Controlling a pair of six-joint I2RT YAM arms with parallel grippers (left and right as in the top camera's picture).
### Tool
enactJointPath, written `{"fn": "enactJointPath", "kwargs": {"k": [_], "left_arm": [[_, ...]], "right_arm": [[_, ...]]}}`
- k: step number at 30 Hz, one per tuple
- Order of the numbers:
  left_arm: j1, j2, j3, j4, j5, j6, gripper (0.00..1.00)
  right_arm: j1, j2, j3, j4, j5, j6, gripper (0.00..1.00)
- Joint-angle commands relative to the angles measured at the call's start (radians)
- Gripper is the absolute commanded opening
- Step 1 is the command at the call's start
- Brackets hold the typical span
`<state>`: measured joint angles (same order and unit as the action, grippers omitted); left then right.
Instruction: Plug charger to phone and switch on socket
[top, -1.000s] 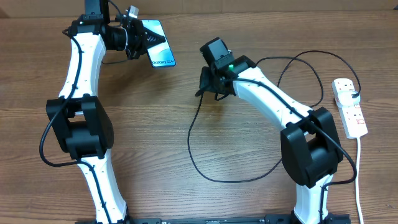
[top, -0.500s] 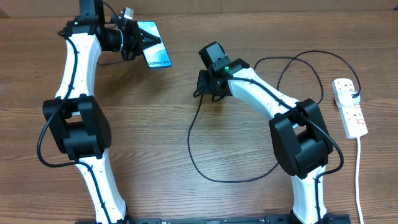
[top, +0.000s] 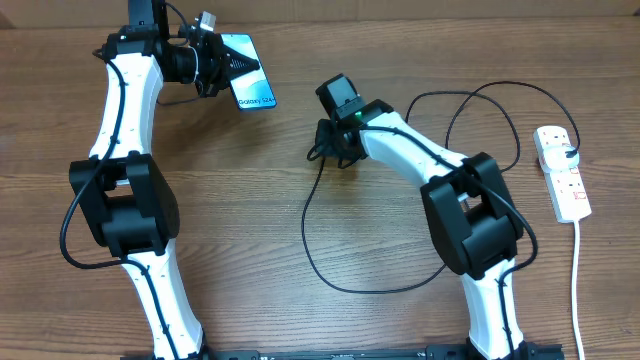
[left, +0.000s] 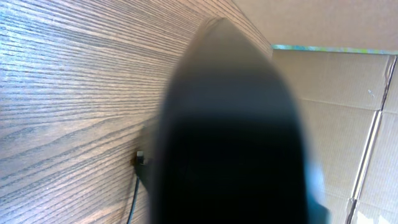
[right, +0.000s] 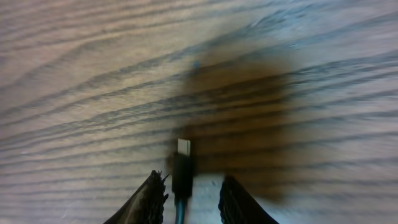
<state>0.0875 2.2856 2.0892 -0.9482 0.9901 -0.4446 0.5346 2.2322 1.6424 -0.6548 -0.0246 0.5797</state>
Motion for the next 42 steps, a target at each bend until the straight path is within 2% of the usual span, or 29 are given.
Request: {"fn": "enactJointPath", "kwargs": {"k": [1,6,22,23,26,27,38,42], "left_arm": [[0.004,-0.01,0.013,0.002,0.024,0.02,0.04],[0.004,-0.01,0.013,0.002,0.024,0.02,0.04],[0.004,-0.01,0.013,0.002,0.023,0.02,0.04],[0.004,-0.01,0.013,0.002,0.023,0.02,0.04],[0.004,-0.01,0.013,0.002,0.023,0.02,0.04],[0.004,-0.01,0.013,0.002,0.023,0.02,0.04],[0.004,-0.01,0.013,0.003,0.023,0.019,0.04],[0.004,-0.01,0.013,0.003,0.041,0.019,0.04]], "right_arm": [[0.031,0.034,-0.005,0.026,0.007,-0.004,0.29],[0.054,0.052,-0.005,0.022,0.048,-0.003,0.25],[0.048,0.052,-0.005,0.025,0.118,-0.004,0.25],[0.048,0.052,-0.005,0.027,0.118,-0.004,0.24],[0.048,0.052,-0.005,0.023,0.117,-0.004,0.09],[0.048,0.052,-0.005,0.022,0.117,-0.004,0.07],[0.031,0.045,0.0,0.023,0.105,-0.004,0.04],[-0.001,0.027,0.008,0.018,-0.017,-0.019,0.04]]}}
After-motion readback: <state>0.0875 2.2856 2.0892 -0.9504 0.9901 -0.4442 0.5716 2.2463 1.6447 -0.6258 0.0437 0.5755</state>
